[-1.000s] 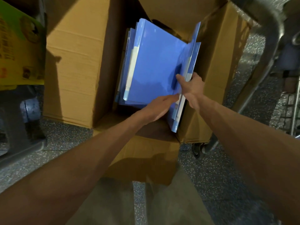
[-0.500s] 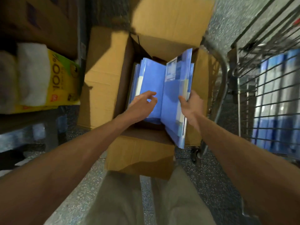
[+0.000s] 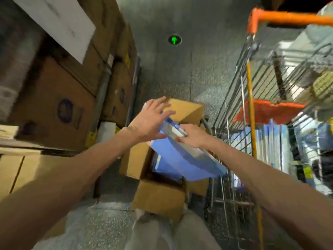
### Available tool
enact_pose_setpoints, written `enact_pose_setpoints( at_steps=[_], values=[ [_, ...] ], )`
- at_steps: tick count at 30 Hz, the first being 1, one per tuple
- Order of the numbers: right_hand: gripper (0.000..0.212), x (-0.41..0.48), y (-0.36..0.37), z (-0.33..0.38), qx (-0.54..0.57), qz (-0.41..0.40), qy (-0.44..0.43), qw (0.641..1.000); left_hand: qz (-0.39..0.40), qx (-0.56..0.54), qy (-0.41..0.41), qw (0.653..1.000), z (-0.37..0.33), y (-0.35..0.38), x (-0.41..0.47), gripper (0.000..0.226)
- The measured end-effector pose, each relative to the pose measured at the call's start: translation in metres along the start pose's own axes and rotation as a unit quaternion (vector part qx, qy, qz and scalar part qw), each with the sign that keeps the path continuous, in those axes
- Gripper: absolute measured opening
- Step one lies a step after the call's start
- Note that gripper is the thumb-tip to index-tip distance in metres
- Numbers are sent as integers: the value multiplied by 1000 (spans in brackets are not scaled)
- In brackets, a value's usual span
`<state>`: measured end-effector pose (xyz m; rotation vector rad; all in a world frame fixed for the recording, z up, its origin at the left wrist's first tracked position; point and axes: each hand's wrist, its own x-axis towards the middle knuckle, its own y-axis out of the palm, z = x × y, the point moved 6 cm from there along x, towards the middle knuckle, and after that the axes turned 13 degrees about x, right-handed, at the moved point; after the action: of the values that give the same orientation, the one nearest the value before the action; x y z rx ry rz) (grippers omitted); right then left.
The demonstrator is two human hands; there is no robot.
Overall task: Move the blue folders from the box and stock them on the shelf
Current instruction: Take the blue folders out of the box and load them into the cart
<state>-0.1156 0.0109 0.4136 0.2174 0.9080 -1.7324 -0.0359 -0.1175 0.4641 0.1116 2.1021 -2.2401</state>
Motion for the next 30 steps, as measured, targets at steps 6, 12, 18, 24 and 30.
enact_pose_setpoints(
  at_steps=[6,12,18,24,30],
  values=[
    [26,-70,-33,97,-136,39,-49,989,55,29,31,998,-12,-81,-22,39],
    [55,-138,-45,134,-143,-108,-43,983,-11,-24,-10,1000,-16,-125,-64,42],
    [69,-238,-61,141,-170,-446,-152,865,-114,-148,-108,976,-9,-153,-98,55],
    [102,-315,-74,87,58,-602,-29,796,-146,-336,-175,914,-27,-182,-98,52],
    [115,-370,-64,0,468,-564,-34,679,-123,-510,-162,836,-100,-208,-85,68]
  ],
)
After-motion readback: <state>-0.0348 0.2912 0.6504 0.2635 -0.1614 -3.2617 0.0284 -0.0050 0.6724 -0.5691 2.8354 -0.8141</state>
